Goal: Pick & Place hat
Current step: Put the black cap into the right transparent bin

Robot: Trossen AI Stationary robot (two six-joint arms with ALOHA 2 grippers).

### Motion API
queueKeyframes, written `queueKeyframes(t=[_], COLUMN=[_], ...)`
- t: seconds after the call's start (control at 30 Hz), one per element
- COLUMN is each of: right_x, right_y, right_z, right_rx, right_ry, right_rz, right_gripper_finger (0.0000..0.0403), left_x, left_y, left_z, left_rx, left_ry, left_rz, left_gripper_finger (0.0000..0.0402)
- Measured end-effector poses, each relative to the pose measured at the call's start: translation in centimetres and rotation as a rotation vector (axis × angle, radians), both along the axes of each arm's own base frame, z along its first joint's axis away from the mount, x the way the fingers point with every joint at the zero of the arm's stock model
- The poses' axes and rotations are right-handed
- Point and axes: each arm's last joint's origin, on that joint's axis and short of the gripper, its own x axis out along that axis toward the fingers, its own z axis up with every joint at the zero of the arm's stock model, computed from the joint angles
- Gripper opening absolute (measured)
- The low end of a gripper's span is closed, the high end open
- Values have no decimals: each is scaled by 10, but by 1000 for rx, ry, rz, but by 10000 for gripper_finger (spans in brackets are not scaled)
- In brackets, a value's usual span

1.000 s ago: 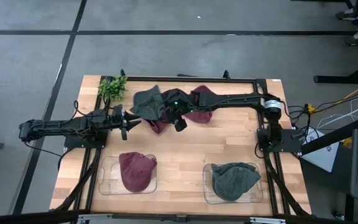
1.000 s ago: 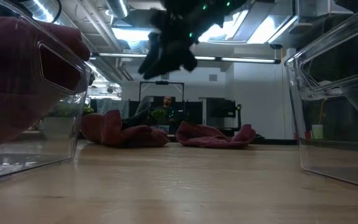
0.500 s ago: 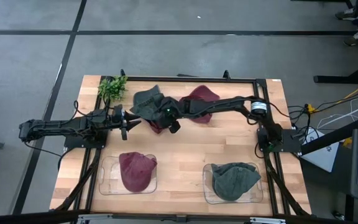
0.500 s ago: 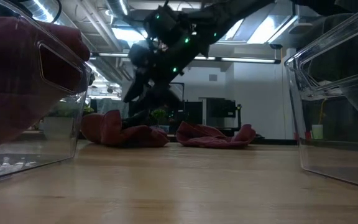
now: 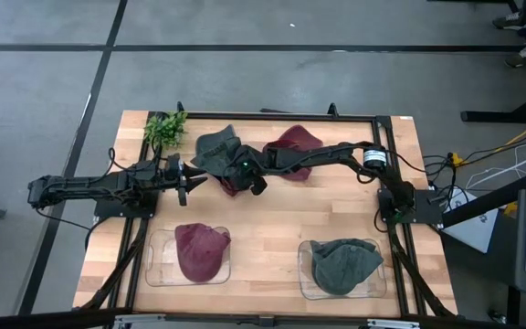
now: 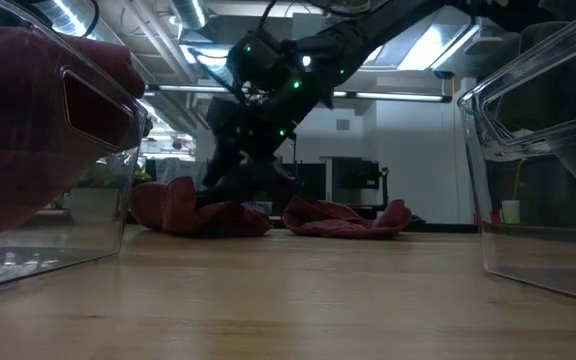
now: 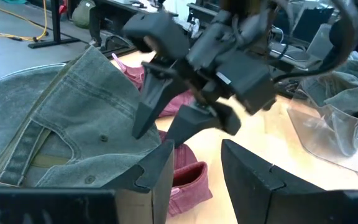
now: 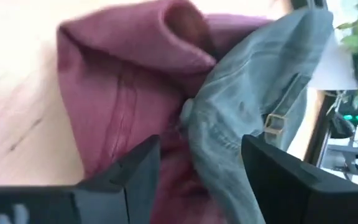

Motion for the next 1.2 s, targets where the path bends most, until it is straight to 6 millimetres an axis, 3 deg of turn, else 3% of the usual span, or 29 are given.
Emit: queueKeyframes(t=[0.17,0.33,0.9,1.2], right_x=[4,6,5,2], right_y=[-5,-11,-14,-17], right_z=[-12,-10,-11,-6], right_rx=[-20,-52,-14,-18], right_ry=[-5,-49,-50,-30], right_rz=[-11,-48,-90,-99], right_gripper_finger=[210,180,16,11], left_x=[0,0,0,0], left_y=[0,0,0,0], left_z=[0,0,0,0], left_rx=[0,0,0,0], left_ry=[0,0,0,0], left_rz=[0,0,0,0], left_gripper_finger=[130,130,130,130])
